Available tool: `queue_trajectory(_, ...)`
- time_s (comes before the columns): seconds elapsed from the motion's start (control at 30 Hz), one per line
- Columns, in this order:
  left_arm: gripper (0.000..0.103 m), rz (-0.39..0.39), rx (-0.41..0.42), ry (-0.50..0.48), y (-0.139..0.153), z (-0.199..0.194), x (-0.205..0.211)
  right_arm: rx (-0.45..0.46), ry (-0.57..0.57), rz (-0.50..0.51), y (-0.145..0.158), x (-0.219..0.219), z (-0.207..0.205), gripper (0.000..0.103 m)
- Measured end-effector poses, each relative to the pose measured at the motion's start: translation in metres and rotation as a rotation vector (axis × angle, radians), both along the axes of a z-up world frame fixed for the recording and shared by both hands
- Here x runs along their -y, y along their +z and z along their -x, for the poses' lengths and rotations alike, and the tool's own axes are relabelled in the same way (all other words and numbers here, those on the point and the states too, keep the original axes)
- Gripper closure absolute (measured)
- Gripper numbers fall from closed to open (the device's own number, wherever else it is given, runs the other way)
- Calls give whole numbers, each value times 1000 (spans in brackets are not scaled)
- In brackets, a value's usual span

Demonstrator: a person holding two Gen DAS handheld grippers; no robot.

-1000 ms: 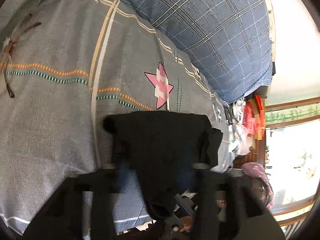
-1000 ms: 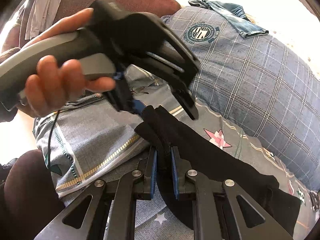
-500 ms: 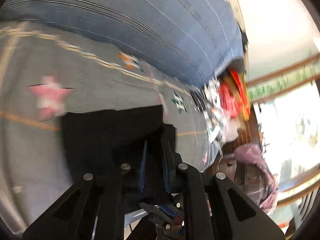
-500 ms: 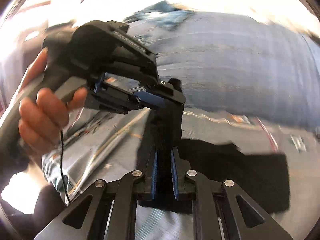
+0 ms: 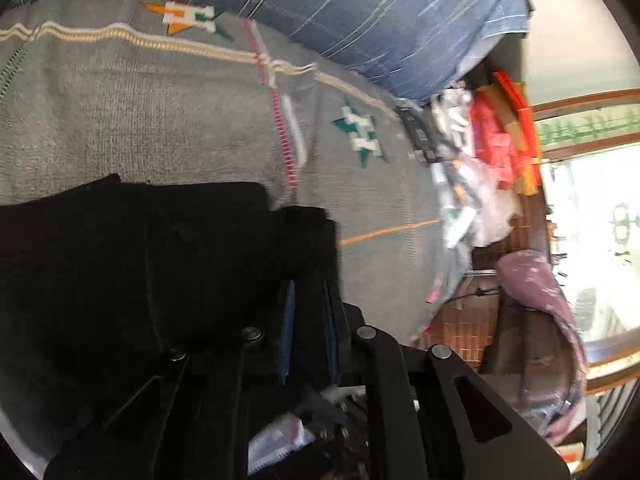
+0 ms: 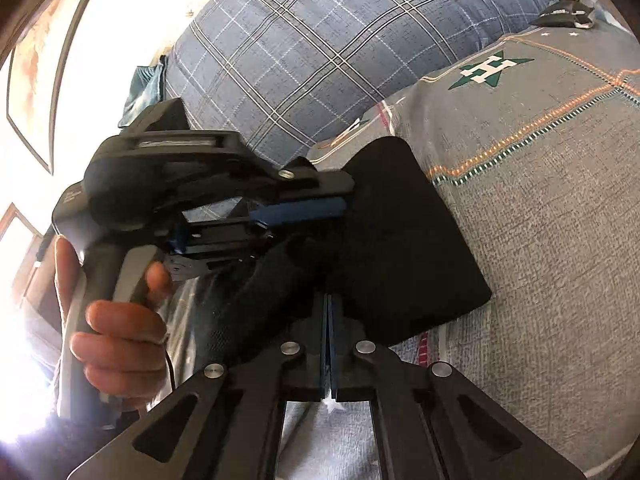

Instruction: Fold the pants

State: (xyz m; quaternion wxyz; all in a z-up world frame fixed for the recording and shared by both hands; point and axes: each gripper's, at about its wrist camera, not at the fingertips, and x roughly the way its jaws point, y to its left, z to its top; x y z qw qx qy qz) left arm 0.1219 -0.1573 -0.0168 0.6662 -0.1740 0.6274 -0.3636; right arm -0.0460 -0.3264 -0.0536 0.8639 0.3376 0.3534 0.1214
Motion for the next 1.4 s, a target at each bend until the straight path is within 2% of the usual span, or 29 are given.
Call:
queue_trajectory(0.03, 91, 22, 20, -5, 13, 3, -10, 13, 14, 1, 4, 2, 3, 97)
queue_trajectory(0.1, 85, 65, 64, 3, 35, 8, -32, 24, 23, -4, 9, 6, 10, 97)
queue_trajectory(0.17, 64, 99, 110, 40, 51, 10, -56, 39, 4, -15, 14, 18, 15, 95)
queue_trajectory(0.2, 48, 92, 138, 66, 56, 11, -66, 41, -4, -20, 16, 23, 15, 91)
queue_trajectory(0.23, 40, 62, 190, 111, 60, 14, -82, 41, -17, -25, 19, 28, 14, 85)
queue_trajectory(0.27, 40, 39, 219, 147, 60, 16, -93, 43, -22, -30, 22, 32, 9, 81)
queue_trajectory(0.33, 40, 3, 231, 209, 50, 18, -117, 40, -13, -40, 26, 32, 1, 62)
queue_trajectory(0.4, 40, 1, 161, 276, 26, 16, -144, 36, 29, -65, 29, 26, -14, 56)
queue_trajectory(0.5, 40, 53, 66, 347, -1, 14, -167, 7, 69, -96, 24, 16, -34, 53)
queue_trajectory(0.63, 40, 95, 37, 377, -15, 15, -174, -29, 68, -117, 17, 8, -51, 51)
queue_trajectory(0.77, 39, 62, 111, 363, -9, 24, -165, -42, 125, -98, 22, -1, -58, 51)
queue_trajectory(0.9, 39, 88, 123, 380, -12, 33, -164, -44, 183, -57, 26, -10, -55, 51)
queue_trajectory(0.97, 39, 58, 143, 380, -11, 35, -158, -44, 198, -25, 27, -15, -55, 52)
queue_trajectory(1.03, 39, 10, 181, 377, -5, 40, -150, -45, 210, -24, 27, -19, -57, 57)
queue_trajectory(1.1, 39, -73, 232, 398, 2, 48, -147, -43, 215, -14, 29, -22, -58, 57)
queue_trajectory(1.2, 39, -156, 310, 439, 10, 60, -148, -41, 221, 12, 30, -26, -58, 57)
queue_trajectory(1.3, 37, -224, 374, 463, 14, 67, -150, -44, 219, 22, 31, -26, -57, 57)
queue_trajectory(1.4, 37, -268, 405, 457, 15, 66, -149, -46, 212, 19, 32, -26, -58, 56)
